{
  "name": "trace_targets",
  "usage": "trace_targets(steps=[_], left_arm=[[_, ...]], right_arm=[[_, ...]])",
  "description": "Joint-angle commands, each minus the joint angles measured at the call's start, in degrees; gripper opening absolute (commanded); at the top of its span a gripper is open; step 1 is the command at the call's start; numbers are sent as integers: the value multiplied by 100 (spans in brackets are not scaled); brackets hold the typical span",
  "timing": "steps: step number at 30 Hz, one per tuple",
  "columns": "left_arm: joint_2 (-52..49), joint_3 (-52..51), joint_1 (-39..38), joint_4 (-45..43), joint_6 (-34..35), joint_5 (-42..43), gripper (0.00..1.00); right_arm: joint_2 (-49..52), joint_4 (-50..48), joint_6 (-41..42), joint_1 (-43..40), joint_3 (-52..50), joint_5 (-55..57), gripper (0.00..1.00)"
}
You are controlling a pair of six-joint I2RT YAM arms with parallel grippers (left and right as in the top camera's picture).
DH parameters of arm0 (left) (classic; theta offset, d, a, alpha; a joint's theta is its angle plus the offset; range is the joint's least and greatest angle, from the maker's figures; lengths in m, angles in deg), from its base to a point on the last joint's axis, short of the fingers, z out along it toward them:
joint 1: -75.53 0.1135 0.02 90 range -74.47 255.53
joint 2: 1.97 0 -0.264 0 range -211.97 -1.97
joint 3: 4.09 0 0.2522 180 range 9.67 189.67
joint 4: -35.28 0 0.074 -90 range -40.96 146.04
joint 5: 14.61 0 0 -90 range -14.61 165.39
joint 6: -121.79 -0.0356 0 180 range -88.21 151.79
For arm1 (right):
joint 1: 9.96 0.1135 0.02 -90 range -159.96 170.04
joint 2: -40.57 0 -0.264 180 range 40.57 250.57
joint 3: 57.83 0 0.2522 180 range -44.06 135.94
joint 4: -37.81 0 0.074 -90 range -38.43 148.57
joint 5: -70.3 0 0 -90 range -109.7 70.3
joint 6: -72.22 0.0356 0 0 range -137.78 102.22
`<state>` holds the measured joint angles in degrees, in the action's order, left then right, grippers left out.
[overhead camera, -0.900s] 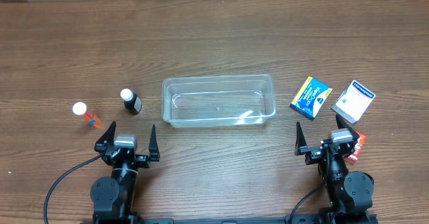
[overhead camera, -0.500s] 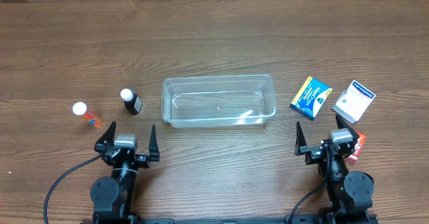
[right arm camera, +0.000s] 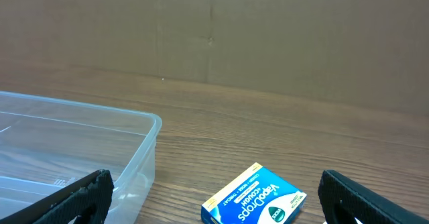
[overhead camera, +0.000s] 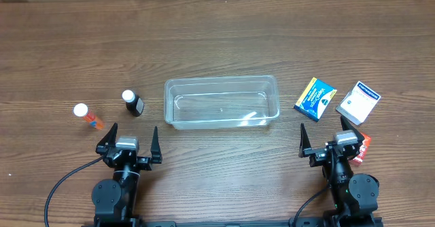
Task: Pack container
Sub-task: 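Raise both arms from rest toward the table objects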
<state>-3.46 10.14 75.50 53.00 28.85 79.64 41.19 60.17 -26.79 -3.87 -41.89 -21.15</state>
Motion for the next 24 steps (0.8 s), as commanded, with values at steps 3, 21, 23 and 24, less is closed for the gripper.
trace_targets(steps=[3, 21, 23, 24], left_arm=[[48, -20, -33, 13, 76, -37, 100], [-507, 1591, -31, 1010, 1093, -20, 100], [-1121, 2387, -31, 1451, 1191, -44, 100], [-1425, 2745, -31, 1698, 1248, -90, 100]], right_arm=[[-46, -37, 22, 28, -9, 31, 100], [916, 603, 1419, 26, 1156, -208, 100], [1576, 861, 1659, 28, 1746, -210, 100], [1982, 1067, 1657, 28, 2105, -210, 100]])
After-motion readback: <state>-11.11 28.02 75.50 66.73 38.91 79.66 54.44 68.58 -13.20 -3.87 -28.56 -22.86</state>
